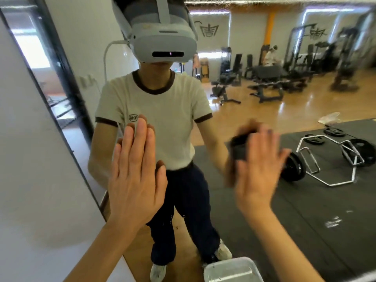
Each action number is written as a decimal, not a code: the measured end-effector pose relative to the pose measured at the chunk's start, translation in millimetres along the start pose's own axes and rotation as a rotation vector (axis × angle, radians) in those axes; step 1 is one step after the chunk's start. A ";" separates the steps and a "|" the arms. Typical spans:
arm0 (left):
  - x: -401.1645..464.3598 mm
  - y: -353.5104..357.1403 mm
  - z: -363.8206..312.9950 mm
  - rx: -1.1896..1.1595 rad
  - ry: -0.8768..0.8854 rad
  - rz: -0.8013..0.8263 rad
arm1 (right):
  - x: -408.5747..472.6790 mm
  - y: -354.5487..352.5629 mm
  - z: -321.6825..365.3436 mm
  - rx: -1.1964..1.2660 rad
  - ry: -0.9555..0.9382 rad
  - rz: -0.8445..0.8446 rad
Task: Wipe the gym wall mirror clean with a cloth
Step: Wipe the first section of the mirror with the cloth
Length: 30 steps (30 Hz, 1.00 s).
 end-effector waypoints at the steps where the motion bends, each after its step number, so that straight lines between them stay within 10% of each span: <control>1: 0.2 0.4 0.0 0.002 -0.002 0.002 | 4.1 -11.5 -28.7 0.049 0.138 -0.086; 5: -0.5 1.5 -0.2 0.019 -0.011 -0.005 | 1.1 3.0 -27.6 0.056 0.616 -0.223; 9: -0.9 0.7 -0.7 0.020 -0.010 -0.003 | -37.0 53.5 68.9 -0.064 -0.165 0.141; 12: -0.8 0.6 -0.1 0.028 -0.017 -0.001 | -30.6 30.7 25.3 -0.080 -0.268 0.170; 18: -0.3 1.1 -1.7 0.030 -0.041 -0.011 | 23.2 -27.4 -74.4 0.034 0.699 -0.200; 25: 1.5 -1.8 -1.2 0.004 -0.054 -0.009 | 22.2 36.3 63.6 -0.079 -0.329 0.145; 30: 3.4 -6.9 -0.7 -0.080 -0.108 0.031 | 58.8 -29.7 -44.5 0.064 0.200 -0.201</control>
Point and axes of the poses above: each hand's wrist, its own x-axis towards the middle knuckle, its own y-axis out of the palm, z = x × y, the point moved 6 cm from there along x, towards the middle knuckle, and after that the axes turned 13 degrees about x, right-handed, at the moved point
